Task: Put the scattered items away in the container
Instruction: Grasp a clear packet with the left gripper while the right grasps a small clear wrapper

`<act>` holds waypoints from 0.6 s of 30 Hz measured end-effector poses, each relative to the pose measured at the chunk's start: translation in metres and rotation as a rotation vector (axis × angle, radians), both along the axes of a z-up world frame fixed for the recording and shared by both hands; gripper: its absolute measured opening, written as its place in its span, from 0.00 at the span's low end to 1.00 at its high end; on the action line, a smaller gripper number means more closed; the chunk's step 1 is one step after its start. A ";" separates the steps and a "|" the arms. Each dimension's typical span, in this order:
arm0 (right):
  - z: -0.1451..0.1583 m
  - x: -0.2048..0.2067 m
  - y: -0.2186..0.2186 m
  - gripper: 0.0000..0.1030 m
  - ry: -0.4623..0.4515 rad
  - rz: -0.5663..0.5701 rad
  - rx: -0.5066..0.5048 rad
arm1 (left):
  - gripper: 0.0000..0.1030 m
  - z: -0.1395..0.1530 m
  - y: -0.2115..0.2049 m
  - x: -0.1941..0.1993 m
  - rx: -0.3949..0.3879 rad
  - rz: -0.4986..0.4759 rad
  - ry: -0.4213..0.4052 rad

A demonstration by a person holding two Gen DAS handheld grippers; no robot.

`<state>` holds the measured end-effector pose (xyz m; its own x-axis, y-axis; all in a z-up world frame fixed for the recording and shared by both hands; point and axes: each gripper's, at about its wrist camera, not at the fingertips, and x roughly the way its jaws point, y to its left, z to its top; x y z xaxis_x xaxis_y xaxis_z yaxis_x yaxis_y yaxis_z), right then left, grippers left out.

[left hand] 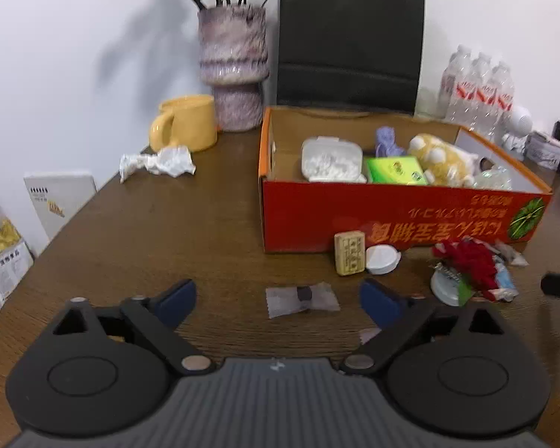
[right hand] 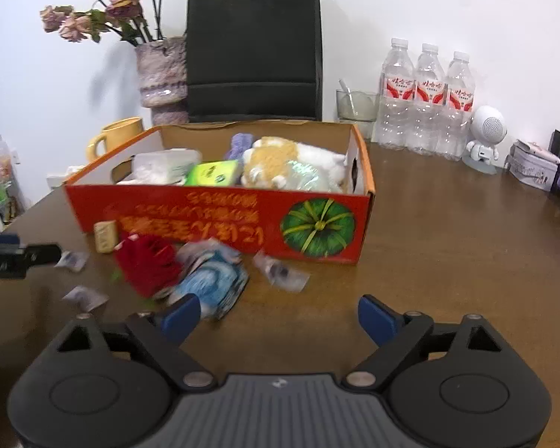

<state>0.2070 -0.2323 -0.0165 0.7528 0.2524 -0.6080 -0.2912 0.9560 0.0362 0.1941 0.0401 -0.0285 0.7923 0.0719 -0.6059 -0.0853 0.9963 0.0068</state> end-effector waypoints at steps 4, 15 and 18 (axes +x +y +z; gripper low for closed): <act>-0.004 0.022 0.007 0.66 0.005 0.012 -0.035 | 0.84 -0.007 -0.001 0.010 -0.014 -0.007 0.041; -0.018 0.054 0.027 0.52 0.030 0.084 -0.089 | 0.61 -0.017 -0.010 0.021 0.008 -0.032 0.068; -0.020 0.055 0.025 0.31 0.058 0.106 -0.055 | 0.46 -0.016 -0.011 0.020 0.009 -0.050 0.063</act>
<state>0.2616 -0.2074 -0.0360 0.6866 0.2939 -0.6650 -0.3899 0.9208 0.0043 0.2146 0.0293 -0.0442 0.7556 0.0387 -0.6539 -0.0345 0.9992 0.0193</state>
